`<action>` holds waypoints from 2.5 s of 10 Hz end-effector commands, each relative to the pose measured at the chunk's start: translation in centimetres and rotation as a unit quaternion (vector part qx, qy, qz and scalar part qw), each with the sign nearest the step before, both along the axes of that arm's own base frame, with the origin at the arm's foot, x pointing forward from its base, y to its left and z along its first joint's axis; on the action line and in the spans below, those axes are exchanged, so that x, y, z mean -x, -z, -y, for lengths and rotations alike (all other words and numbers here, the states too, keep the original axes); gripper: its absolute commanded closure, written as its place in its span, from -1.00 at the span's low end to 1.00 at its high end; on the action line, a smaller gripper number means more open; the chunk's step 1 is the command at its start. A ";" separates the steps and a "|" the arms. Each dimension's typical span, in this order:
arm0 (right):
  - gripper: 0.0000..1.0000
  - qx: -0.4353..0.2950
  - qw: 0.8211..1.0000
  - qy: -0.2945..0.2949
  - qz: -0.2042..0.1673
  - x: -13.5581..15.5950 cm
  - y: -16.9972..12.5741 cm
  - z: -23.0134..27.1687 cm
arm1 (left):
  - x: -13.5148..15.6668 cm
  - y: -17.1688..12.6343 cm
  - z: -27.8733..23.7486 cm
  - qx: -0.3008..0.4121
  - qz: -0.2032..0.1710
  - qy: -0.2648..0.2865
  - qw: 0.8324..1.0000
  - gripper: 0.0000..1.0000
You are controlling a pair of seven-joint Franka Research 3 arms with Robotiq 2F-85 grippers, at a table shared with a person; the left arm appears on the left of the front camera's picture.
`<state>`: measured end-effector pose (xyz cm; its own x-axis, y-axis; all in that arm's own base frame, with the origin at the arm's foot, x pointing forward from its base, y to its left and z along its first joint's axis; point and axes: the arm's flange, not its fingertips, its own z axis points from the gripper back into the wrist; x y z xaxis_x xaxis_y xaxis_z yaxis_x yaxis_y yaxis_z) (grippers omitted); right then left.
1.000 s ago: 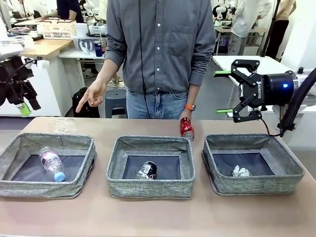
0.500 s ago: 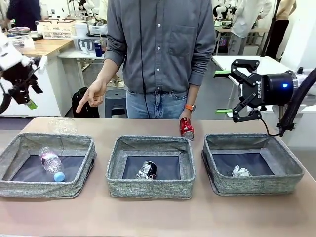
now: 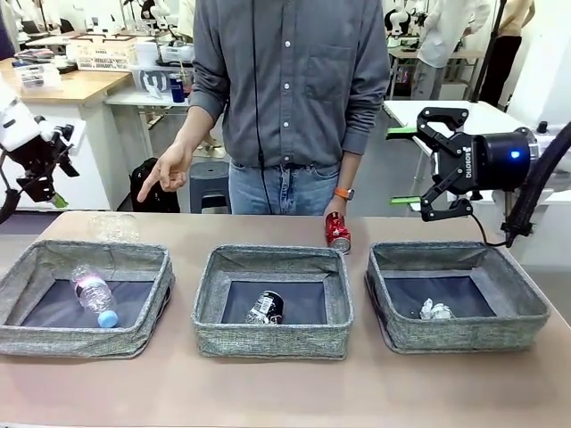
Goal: Sort the waste into the appropriate baskets.
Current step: Pick up the waste item pointed out by the person.
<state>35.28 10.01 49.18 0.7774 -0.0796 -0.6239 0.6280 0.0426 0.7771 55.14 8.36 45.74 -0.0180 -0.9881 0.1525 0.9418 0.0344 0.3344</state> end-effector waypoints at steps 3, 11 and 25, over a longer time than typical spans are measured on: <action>-1.00 -0.010 1.000 0.001 -0.003 -0.1 -0.4 -0.2 | -2.7 2.3 2.9 -0.033 -0.006 0.117 0.993 -1.00; -1.00 -0.010 1.000 0.001 -0.003 -0.1 -0.4 -0.2 | -6.9 8.5 4.8 -0.057 -0.085 0.141 0.985 -1.00; -1.00 -0.010 1.000 0.001 -0.003 -0.1 -0.4 -0.2 | -8.0 12.8 4.8 -0.030 -0.130 0.131 0.982 -0.09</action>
<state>35.28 10.01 49.16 0.7772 -0.0795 -0.6242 0.6283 0.0427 0.7768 62.80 3.55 33.15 -0.2529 -0.9621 0.1020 0.9662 -0.2457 0.0780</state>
